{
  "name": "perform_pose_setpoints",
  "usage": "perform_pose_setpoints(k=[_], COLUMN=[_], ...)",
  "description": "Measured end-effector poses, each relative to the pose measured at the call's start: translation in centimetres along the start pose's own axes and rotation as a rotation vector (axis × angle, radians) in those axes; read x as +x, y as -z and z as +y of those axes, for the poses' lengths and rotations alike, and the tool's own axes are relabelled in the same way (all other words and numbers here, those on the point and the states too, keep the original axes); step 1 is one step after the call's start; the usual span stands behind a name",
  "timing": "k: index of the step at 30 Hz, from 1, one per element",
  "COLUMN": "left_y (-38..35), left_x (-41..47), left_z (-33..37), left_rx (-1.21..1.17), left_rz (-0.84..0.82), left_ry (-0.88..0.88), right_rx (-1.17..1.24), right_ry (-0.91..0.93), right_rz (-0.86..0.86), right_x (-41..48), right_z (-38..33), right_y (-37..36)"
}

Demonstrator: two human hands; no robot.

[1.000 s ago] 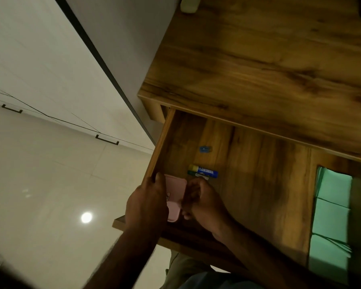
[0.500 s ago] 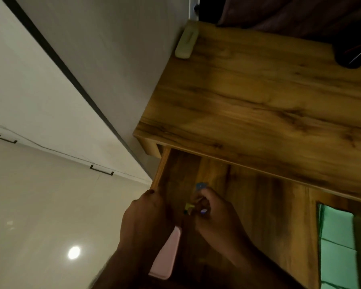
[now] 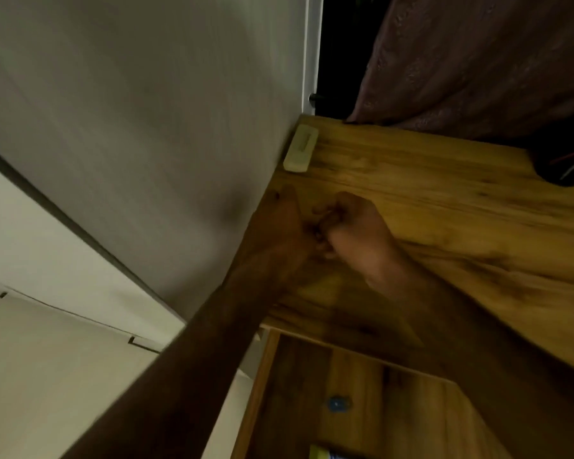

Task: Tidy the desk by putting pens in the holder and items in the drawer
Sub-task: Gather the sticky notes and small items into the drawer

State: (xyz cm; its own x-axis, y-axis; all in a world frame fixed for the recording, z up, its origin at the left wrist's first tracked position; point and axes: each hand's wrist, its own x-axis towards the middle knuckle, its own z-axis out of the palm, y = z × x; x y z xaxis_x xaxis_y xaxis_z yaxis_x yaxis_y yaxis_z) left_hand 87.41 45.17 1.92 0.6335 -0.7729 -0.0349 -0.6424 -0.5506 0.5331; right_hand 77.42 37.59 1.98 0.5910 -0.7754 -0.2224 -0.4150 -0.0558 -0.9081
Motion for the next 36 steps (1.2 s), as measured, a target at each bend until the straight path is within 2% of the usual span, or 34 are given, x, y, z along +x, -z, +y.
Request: perform_pose_setpoints(k=[4, 9, 15, 20, 24, 28, 36], left_y=[-0.2, -1.6, -4.7, -5.8, -6.0, -5.4, -2.4], left_x=[6.3, 12.1, 16.3, 18.2, 17.0, 14.2, 2.1], left_z=[-0.4, -1.9, -3.6, -4.7, -5.3, -5.5, -2.4], left_rx=[0.018, 0.003, 0.062, 0.112, -0.116, -0.305, -0.798], left_rz=[0.09, 0.026, -0.03, 0.042, 0.146, 0.217, 0.308], left_ry=[-0.013, -0.012, -0.064, -0.046, -0.006, 0.027, 0.149], right_rx=[0.031, 0.065, -0.122, -0.178, -0.059, 0.188, 0.652], right_ry=[-0.009, -0.059, 0.012, 0.09, 0.082, -0.008, -0.162], right_rz=[0.017, 0.018, -0.008, -0.084, 0.041, 0.196, 0.04], right_x=[6.6, 13.7, 17.8, 19.2, 18.2, 15.3, 4.4], right_z=[-1.6, -1.1, 0.2, 1.0, 1.3, 2.0, 2.2], right_y=[-0.7, -2.3, -3.4, -3.6, -3.8, -4.3, -2.6])
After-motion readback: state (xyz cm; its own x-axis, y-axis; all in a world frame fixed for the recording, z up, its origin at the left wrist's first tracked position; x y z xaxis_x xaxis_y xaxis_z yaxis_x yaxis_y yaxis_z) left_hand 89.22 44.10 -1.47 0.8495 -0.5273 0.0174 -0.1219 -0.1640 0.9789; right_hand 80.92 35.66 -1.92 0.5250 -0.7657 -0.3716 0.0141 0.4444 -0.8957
